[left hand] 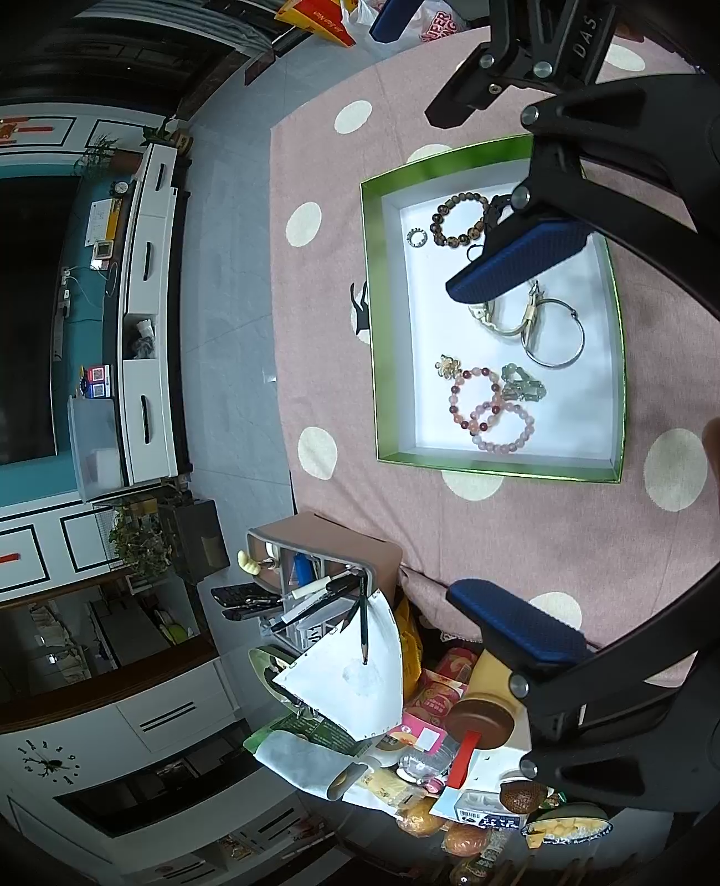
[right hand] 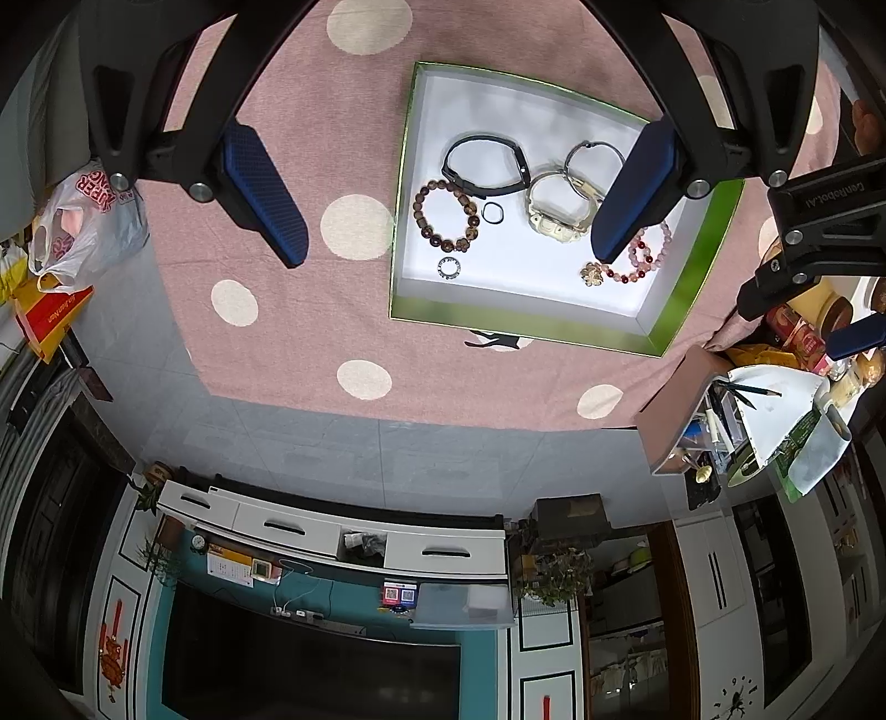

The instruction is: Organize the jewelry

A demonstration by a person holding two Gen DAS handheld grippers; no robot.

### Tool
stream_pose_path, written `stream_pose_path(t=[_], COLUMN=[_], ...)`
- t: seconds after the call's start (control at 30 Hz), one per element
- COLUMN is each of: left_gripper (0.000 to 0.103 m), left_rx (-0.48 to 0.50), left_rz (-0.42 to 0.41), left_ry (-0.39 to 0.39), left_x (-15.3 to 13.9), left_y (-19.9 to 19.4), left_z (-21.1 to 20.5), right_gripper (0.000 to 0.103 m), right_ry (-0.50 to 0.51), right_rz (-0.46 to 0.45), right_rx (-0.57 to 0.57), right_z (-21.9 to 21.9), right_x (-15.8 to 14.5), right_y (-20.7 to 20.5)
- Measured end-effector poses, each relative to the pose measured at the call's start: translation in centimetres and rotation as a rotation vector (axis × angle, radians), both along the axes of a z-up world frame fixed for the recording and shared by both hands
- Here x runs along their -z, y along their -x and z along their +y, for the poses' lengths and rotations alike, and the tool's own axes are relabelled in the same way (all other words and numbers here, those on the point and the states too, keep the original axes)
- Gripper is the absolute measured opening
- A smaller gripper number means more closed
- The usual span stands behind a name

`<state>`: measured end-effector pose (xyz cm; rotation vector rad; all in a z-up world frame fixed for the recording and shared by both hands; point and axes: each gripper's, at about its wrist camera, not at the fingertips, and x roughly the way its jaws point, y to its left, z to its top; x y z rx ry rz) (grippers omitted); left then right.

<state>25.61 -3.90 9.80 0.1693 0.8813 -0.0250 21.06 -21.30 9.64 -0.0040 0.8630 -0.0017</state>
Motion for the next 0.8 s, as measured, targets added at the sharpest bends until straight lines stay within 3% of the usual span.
stream_pose_path(t=[0.8], left_gripper=[0.101], left_rx=[-0.003], left_rz=[0.004], left_ry=[0.0], left_x=[0.27], left_y=[0.11], left_z=[0.12], right_gripper=[0.102], right_ry=[0.001], right_rz=[0.003], right_rx=[0.001], right_z=[-0.01], right_x=[0.37], right_y=[0.02])
